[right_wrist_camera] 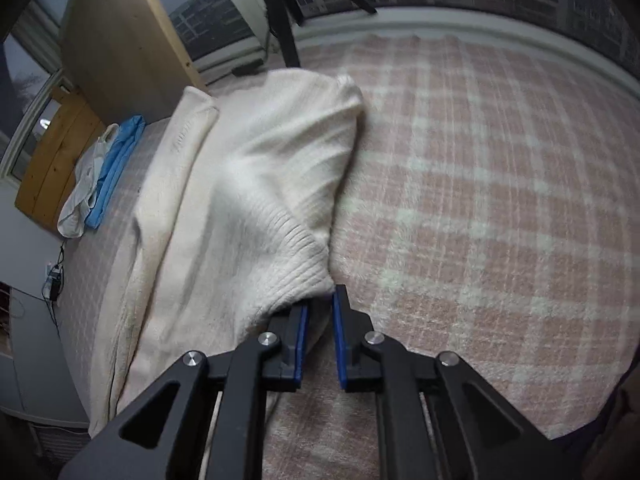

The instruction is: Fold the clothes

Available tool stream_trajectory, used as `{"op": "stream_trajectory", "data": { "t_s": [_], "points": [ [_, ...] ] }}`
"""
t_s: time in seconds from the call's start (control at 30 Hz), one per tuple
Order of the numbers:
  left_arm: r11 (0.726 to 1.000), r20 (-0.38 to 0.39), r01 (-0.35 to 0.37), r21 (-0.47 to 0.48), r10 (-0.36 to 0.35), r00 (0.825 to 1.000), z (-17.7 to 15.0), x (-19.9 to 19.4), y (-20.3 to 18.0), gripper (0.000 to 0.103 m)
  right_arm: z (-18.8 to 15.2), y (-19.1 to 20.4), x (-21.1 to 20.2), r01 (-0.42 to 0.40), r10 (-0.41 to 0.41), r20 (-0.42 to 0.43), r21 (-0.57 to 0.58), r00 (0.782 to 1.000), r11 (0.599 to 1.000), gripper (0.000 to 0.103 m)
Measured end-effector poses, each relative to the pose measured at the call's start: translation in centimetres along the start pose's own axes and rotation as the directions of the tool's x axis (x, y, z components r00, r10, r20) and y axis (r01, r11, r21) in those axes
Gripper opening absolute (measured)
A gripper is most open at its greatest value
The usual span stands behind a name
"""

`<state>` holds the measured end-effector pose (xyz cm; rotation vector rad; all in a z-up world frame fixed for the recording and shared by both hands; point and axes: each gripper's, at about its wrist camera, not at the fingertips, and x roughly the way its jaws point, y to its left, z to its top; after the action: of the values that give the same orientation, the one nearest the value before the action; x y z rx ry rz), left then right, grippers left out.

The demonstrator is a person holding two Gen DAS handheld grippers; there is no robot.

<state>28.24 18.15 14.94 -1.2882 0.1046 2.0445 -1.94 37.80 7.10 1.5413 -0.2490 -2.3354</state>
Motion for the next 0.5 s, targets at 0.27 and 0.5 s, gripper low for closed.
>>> {"op": "stream_trajectory", "data": {
  "t_s": [0.27, 0.5],
  "points": [
    [0.996, -0.093, 0.087, -0.026, -0.090, 0.992, -1.1, 0.6, -0.5, 0.006, -0.3, 0.0, 1.0, 0.114, -0.117, -0.059, -0.055, 0.991, 0.992, 0.012],
    [0.979, -0.084, -0.099, -0.177, 0.086, 0.993, -1.6, 0.8, 4.2, 0.009, -1.5, -1.3, -3.4, 0.067, -0.066, -0.057, 0.001, 0.996, 0.998, 0.015]
  ]
}}
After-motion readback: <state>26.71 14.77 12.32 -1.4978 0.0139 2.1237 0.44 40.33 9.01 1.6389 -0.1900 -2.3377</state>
